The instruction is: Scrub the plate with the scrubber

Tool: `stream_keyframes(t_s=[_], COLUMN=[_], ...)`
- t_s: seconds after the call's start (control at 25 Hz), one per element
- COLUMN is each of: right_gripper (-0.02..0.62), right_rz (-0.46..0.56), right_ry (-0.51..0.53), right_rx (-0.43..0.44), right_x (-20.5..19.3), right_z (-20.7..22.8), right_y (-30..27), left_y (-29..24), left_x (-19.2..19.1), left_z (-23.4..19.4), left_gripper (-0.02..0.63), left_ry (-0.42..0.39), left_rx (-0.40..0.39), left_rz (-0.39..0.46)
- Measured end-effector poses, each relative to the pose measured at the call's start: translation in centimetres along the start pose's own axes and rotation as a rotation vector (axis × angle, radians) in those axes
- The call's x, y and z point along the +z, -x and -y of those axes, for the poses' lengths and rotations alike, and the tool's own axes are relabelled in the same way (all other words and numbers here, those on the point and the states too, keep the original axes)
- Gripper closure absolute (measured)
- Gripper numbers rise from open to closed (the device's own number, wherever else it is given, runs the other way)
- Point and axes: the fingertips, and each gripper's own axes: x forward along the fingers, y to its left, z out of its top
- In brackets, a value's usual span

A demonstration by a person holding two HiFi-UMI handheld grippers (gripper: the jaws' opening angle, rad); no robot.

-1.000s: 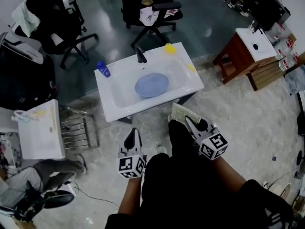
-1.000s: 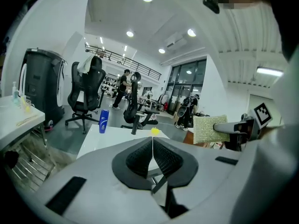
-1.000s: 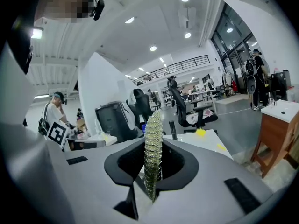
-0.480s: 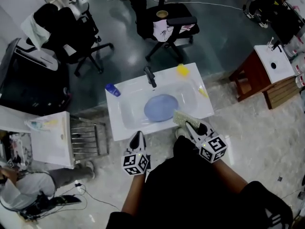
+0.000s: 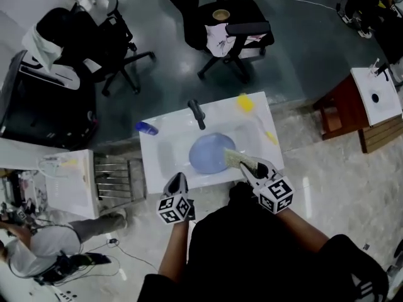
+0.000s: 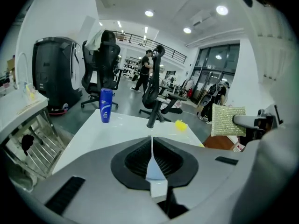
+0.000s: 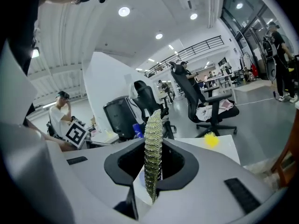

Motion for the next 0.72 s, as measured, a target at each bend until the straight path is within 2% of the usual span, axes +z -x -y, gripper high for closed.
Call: stream_keyframes(t_s=[0.32,0.44,0.6,0.72], right_gripper=[0.537,0.537,0.536,0.535], right_rz=[-0.085,-0.107,-0.103,-0.122], right_ry=[0.005,0.006,0.001,-0.010], right_rx=[0.095,0.090,0.041,0.012], right_x=[-1.1,-1.5,-1.6,-2.0], right_z=[2.2,3.2,4.8,5.3], right_y=[-3.8,-4.7,-5.6,-6.4], left_y=[-5.2,-7.7,-11.2,-13.3], left_x=[-2.8,-4.0,-6.2,-7.6], left_z=[-3.4,-3.9,-4.8,-6.4], left_gripper=[0.598,0.542,0.463,0.446], left_ry=[0.016,0.039,0.103,0.135], left_rx=[0.103,0.084,0.030,0.023], left_rz=[-0.152,-0.210,-0.309,-0.356])
